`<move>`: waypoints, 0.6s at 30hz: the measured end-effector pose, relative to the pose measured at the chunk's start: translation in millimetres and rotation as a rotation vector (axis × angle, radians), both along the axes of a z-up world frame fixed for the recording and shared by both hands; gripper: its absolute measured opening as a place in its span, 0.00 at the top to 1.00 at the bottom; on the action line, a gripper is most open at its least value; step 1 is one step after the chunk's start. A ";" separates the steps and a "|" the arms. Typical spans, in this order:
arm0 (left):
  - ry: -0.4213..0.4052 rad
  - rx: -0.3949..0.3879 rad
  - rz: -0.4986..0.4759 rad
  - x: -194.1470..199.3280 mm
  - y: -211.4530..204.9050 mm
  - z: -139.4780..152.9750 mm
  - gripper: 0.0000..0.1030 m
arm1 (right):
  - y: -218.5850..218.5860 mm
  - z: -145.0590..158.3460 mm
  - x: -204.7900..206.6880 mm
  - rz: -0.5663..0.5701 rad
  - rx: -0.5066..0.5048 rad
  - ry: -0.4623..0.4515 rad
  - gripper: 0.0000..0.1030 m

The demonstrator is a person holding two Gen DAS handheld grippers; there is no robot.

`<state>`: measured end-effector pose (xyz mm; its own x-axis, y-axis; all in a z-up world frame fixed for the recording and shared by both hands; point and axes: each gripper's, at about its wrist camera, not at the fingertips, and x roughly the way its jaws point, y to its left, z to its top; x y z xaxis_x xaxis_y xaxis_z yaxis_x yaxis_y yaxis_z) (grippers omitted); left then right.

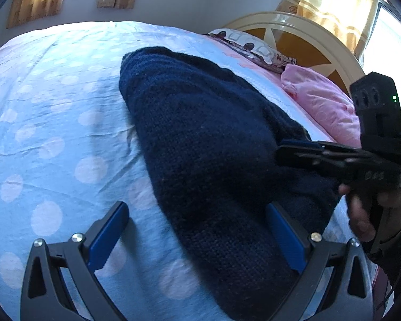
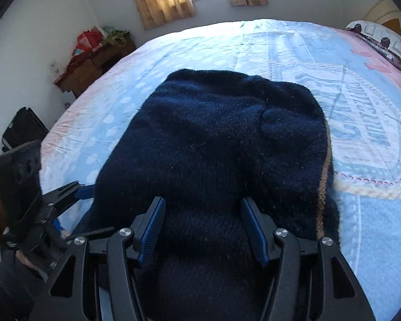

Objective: Fold small clothes

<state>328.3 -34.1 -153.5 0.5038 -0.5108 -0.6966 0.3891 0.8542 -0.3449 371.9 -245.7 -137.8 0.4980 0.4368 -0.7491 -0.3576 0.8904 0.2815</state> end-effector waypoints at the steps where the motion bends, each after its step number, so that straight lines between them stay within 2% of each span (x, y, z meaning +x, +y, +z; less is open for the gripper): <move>1: -0.002 0.000 0.002 -0.4 0.2 0.1 0.00 | -6.0 4.5 -2.7 -0.001 0.021 -0.004 0.42; 5: -0.023 0.001 0.001 -3.5 -0.4 2.6 0.00 | -37.1 22.4 -7.7 -0.062 0.061 -0.074 0.42; 8: -0.019 0.034 0.007 -1.2 -5.4 1.6 0.00 | -69.9 27.5 -0.3 -0.149 0.069 -0.087 0.42; 13: 0.019 0.018 0.004 4.4 -6.2 -1.4 0.00 | -111.3 10.9 32.8 -0.240 0.133 -0.010 0.42; 15: 0.029 -0.002 0.004 5.7 -4.1 -2.0 0.00 | -116.5 0.3 47.6 -0.247 0.166 0.030 0.42; 18: 0.020 0.020 0.005 4.3 -7.8 -3.0 0.00 | -114.8 -10.8 67.6 -0.234 0.180 0.056 0.42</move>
<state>332.6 -41.9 -156.6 0.4923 -0.4942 -0.7165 0.3783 0.8628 -0.3352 439.5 -360.5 -148.6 0.5610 0.4432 -0.6992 -0.1277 0.8808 0.4559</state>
